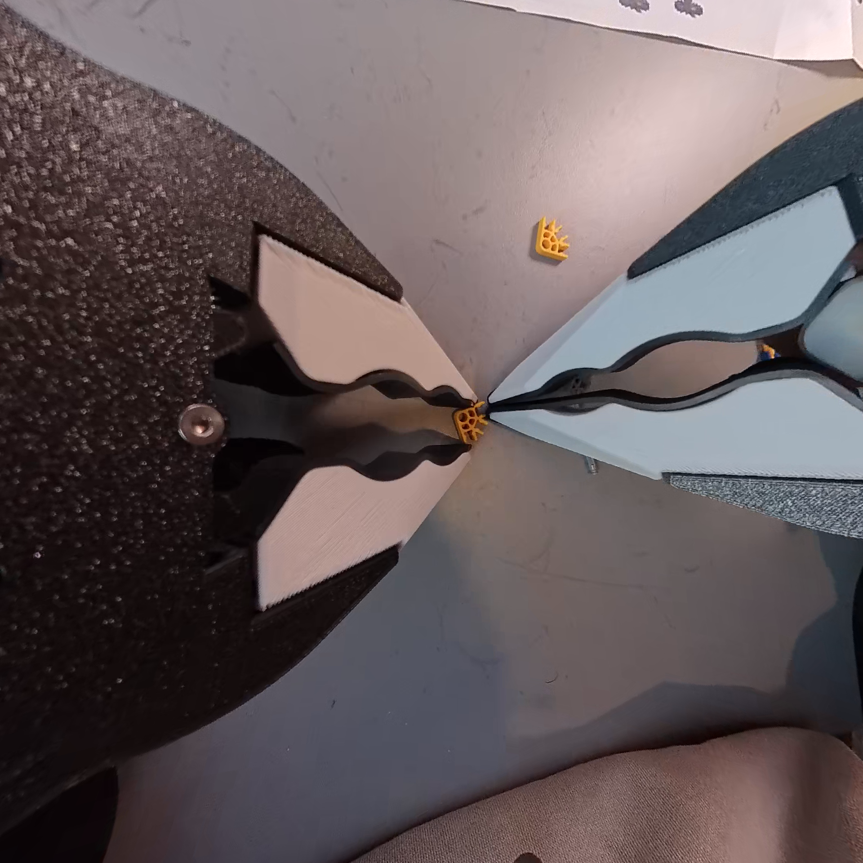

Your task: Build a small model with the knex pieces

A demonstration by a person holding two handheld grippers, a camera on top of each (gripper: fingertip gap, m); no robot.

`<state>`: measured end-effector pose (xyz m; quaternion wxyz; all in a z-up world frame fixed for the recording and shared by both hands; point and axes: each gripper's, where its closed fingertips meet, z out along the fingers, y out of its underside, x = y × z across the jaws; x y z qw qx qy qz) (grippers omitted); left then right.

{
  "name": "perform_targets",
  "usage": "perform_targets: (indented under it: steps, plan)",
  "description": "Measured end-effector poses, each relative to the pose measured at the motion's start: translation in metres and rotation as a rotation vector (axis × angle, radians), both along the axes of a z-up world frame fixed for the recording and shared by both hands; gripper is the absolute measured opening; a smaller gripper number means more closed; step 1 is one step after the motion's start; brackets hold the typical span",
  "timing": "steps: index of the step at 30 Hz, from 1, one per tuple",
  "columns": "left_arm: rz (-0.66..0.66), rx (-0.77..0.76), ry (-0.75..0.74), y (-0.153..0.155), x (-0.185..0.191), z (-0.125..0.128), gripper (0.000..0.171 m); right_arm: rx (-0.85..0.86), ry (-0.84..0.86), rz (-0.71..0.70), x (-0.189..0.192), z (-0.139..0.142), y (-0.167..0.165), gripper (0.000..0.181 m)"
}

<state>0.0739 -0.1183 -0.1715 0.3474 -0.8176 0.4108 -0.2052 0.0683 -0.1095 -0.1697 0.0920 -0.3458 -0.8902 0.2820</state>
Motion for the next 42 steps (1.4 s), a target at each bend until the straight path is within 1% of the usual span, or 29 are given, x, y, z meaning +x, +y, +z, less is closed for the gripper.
perform_targets:
  steps: [2, 8, 11, 14, 16, 17, 18, 19, 20, 22, 23, 25, 34, 35, 36, 38, 40, 42]
  plan:
    - [-0.001, -0.001, 0.0, 0.0, 0.0, 0.0, 0.015, 0.014, -0.031, -0.002, 0.0, -0.001, 0.0, 0.0]
    - [-0.005, -0.006, -0.008, -0.001, 0.001, 0.0, 0.017, 0.121, -0.086, 0.069, 0.0, -0.003, -0.003, 0.0]
    - [-0.006, -0.007, -0.005, -0.002, 0.001, 0.0, 0.018, 0.177, -0.08, 0.099, 0.0, -0.003, -0.004, 0.0]
    - [0.0, -0.002, 0.0, -0.002, 0.001, 0.0, 0.018, 0.157, -0.022, 0.084, -0.002, -0.001, -0.004, 0.0]
    - [0.009, 0.004, 0.006, -0.002, 0.001, 0.0, 0.018, 0.111, 0.032, 0.045, -0.002, 0.003, 0.0, 0.0]
    - [0.01, 0.007, 0.009, -0.002, 0.001, 0.0, 0.018, 0.066, 0.067, 0.007, -0.004, 0.012, 0.003, 0.0]
    - [0.011, 0.009, 0.012, -0.002, 0.001, 0.0, 0.018, 0.018, 0.096, -0.037, -0.006, 0.022, 0.008, 0.005]
    - [0.011, 0.008, 0.012, -0.002, 0.001, 0.0, 0.018, -0.008, 0.114, -0.09, -0.008, 0.029, 0.018, 0.008]
    - [0.011, 0.006, 0.011, -0.002, 0.001, 0.0, 0.017, -0.001, 0.119, -0.143, -0.008, 0.033, 0.032, 0.011]
    - [0.011, 0.004, 0.009, -0.002, 0.0, 0.0, 0.018, 0.067, 0.125, -0.226, -0.007, 0.03, 0.063, 0.012]
    - [0.012, 0.005, 0.01, -0.002, 0.0, 0.0, 0.018, 0.085, 0.101, -0.252, -0.004, 0.026, 0.073, 0.014]
    - [0.019, 0.005, 0.016, -0.003, -0.002, 0.0, 0.017, 0.089, 0.078, -0.277, -0.002, 0.019, 0.083, 0.015]
    - [0.05, -0.011, 0.002, -0.007, -0.011, 0.002, 0.018, 0.069, 0.023, -0.251, -0.019, 0.0, 0.077, 0.02]
    - [0.053, -0.01, -0.013, -0.008, -0.011, 0.005, 0.019, 0.071, 0.01, -0.245, -0.019, -0.002, 0.076, 0.019]
    - [0.06, -0.005, -0.031, -0.007, -0.011, 0.008, 0.019, 0.06, 0.006, -0.243, -0.02, -0.001, 0.075, 0.013]
    - [0.083, 0.014, -0.066, -0.005, -0.013, 0.015, 0.019, 0.052, -0.007, -0.243, -0.018, -0.001, 0.074, 0.012]
    - [0.135, 0.056, -0.092, 0.004, -0.015, 0.022, 0.02, 0.002, 0.003, -0.245, -0.016, 0.003, 0.068, 0.012]
    - [0.196, 0.12, -0.111, 0.017, -0.017, 0.029, 0.022, -0.136, 0.022, -0.259, -0.014, 0.017, 0.056, 0.012]
